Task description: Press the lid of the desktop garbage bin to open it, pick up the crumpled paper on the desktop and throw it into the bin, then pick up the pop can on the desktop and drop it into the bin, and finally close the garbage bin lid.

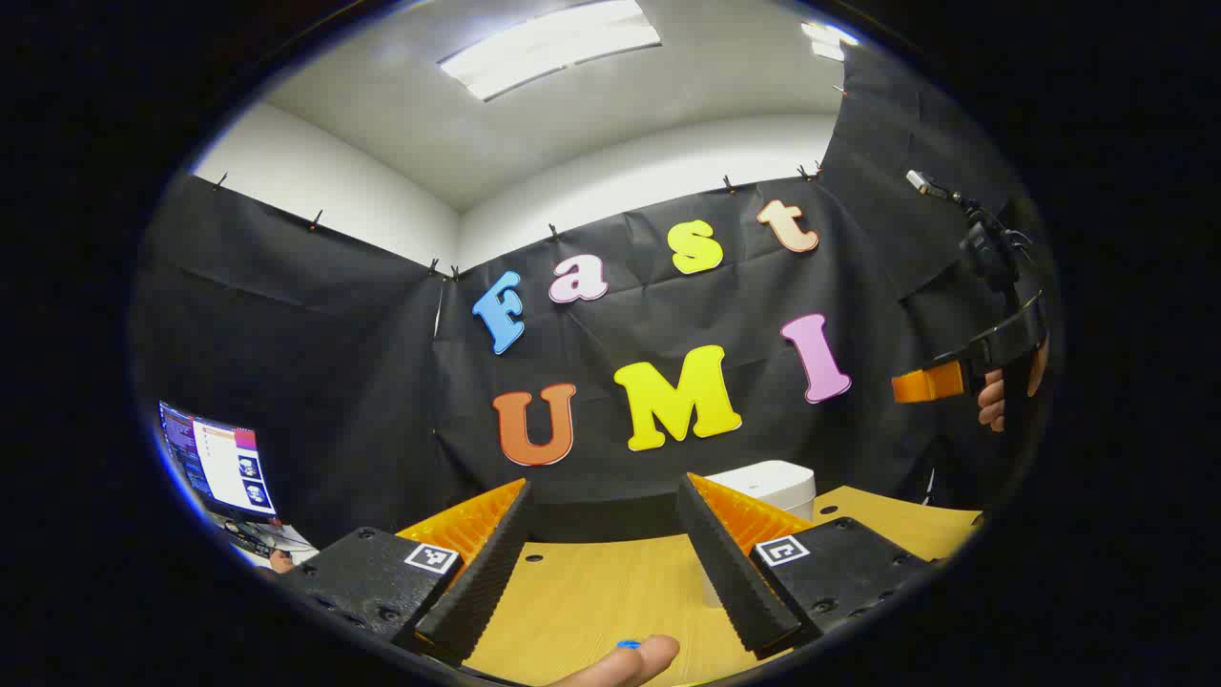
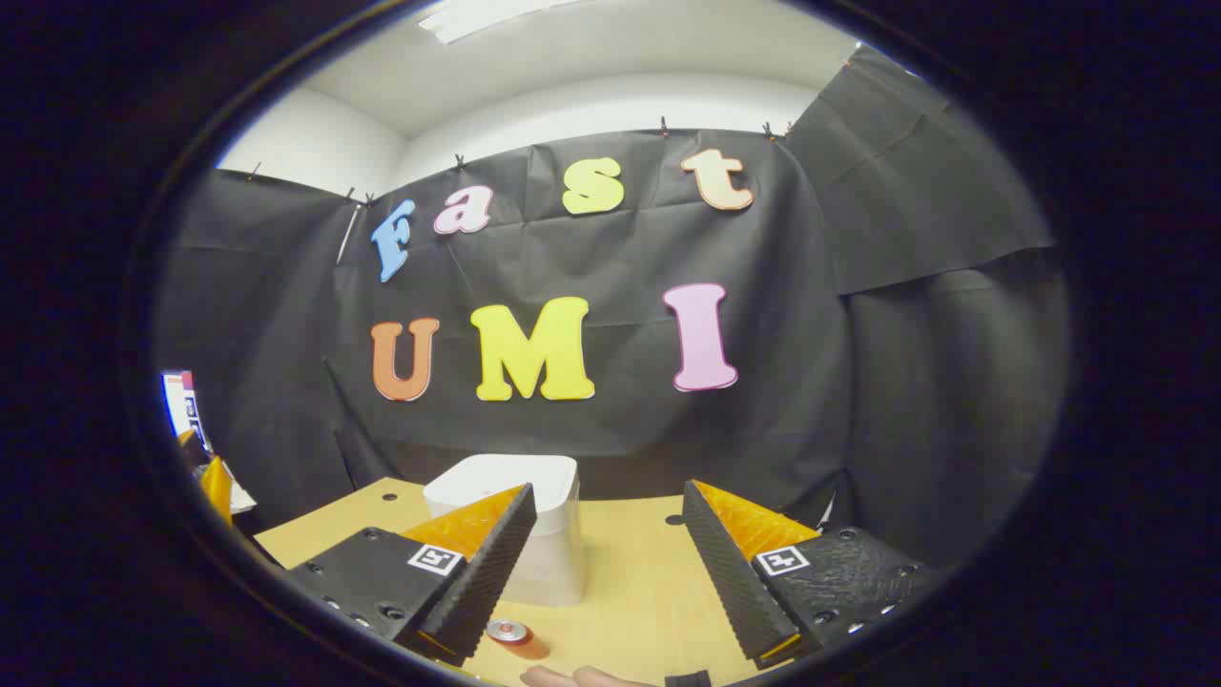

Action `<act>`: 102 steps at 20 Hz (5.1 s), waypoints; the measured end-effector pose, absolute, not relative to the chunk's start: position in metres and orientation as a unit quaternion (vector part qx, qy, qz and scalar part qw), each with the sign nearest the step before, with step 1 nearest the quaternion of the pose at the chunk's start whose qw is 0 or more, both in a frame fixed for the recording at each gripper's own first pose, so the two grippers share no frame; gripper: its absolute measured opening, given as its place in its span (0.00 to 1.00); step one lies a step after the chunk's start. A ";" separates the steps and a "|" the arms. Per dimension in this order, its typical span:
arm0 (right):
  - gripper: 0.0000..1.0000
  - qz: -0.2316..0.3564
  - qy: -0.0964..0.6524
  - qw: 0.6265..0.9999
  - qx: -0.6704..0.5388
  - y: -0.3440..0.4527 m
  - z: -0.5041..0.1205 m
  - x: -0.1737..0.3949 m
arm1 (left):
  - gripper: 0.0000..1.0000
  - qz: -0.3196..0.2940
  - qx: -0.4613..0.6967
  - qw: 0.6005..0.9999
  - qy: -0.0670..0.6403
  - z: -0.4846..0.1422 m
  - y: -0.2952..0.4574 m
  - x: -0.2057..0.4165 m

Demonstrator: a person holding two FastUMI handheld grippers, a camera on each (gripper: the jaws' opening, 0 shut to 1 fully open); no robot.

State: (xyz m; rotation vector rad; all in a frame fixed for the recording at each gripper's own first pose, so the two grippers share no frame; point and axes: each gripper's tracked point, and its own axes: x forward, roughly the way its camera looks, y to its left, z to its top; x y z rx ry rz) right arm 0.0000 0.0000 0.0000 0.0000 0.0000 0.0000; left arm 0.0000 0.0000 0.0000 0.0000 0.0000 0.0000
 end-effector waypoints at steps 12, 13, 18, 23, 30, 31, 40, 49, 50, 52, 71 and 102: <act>0.96 0.031 0.055 0.998 -0.023 0.034 -0.066 -0.013 | 0.97 -0.050 -0.053 0.994 0.079 -0.070 -0.004 0.012; 0.96 0.031 0.060 0.998 -0.019 0.035 -0.069 -0.009 | 0.97 -0.047 -0.057 0.994 0.086 -0.075 -0.002 0.017; 0.97 0.020 0.074 0.997 -0.015 0.026 -0.083 0.008 | 0.98 -0.042 -0.063 0.991 0.113 -0.100 0.002 0.032; 0.95 0.018 0.075 0.997 -0.015 0.028 -0.087 0.013 | 0.98 -0.047 -0.067 0.989 0.120 -0.108 0.005 0.034; 0.94 0.051 0.069 0.996 -0.025 0.064 -0.076 0.030 | 0.98 -0.052 -0.073 0.988 0.128 -0.117 0.001 0.036; 0.94 0.059 0.066 0.996 -0.028 0.072 -0.072 0.036 | 0.98 -0.053 -0.072 0.988 0.129 -0.119 0.000 0.036; 0.77 0.066 0.070 0.995 -0.039 0.117 -0.062 0.121 | 0.98 -0.078 -0.076 0.983 0.149 -0.143 -0.011 0.031; 0.02 0.078 0.092 0.991 -0.059 0.155 -0.069 0.166 | 0.98 -0.067 -0.064 0.980 0.177 -0.173 0.006 0.036; 0.02 0.081 0.101 0.990 -0.057 0.161 -0.074 0.167 | 0.98 -0.064 -0.061 0.980 0.180 -0.177 0.010 0.037; 0.01 0.076 0.115 0.988 -0.068 0.167 -0.079 0.174 | 0.98 -0.064 -0.056 0.980 0.183 -0.180 0.013 0.037; 0.01 0.027 0.184 0.982 -0.027 0.153 -0.113 0.199 | 0.98 -0.050 -0.086 0.969 0.227 -0.218 0.028 0.042; 0.40 0.067 0.047 0.996 0.028 0.097 -0.213 0.054 | 0.97 -0.091 -0.134 0.944 0.288 -0.342 -0.032 0.039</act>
